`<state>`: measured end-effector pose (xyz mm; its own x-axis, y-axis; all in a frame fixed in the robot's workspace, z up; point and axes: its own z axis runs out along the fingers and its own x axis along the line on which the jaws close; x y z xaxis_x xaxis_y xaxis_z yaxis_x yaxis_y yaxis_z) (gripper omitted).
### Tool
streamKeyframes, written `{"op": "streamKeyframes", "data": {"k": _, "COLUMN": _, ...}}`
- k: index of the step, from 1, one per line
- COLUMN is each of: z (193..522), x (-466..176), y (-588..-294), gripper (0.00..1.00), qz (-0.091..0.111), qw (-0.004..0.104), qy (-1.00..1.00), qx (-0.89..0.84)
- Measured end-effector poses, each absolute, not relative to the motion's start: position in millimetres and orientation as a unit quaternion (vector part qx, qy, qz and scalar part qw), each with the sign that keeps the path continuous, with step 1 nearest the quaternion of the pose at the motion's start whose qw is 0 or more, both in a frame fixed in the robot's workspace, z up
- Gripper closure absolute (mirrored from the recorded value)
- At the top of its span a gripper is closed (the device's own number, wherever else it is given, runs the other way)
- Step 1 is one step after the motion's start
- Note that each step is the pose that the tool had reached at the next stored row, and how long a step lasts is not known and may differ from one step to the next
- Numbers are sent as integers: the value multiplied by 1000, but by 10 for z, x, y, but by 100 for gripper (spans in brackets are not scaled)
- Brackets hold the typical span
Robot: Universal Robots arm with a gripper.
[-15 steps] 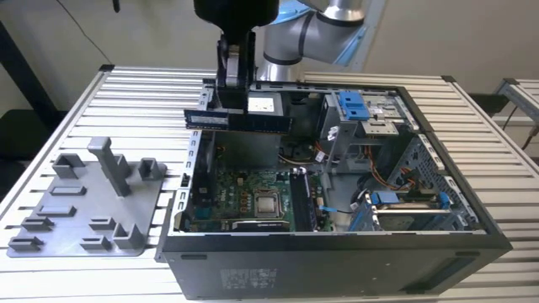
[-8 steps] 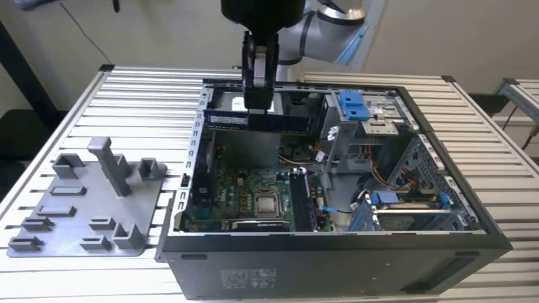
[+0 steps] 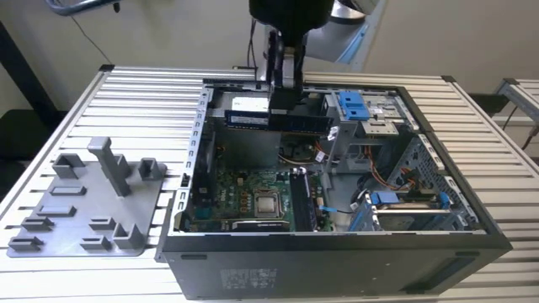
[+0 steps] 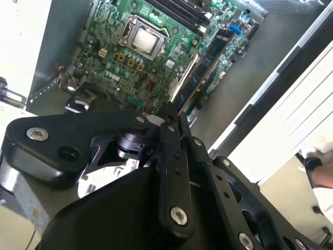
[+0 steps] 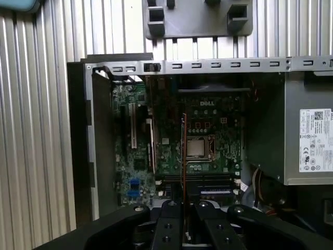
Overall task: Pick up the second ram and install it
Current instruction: 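Pick up the second ram and move it above second insertion slot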
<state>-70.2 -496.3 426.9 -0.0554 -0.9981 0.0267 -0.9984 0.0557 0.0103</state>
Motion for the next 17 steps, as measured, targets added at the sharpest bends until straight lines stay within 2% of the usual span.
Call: {"op": "streamKeyframes", "data": {"k": 17, "z": 4269, "x": -201, "y": -4963, "gripper": 85, "qz": 4, "qw": 14, "qy": -726, "qx": 688}}
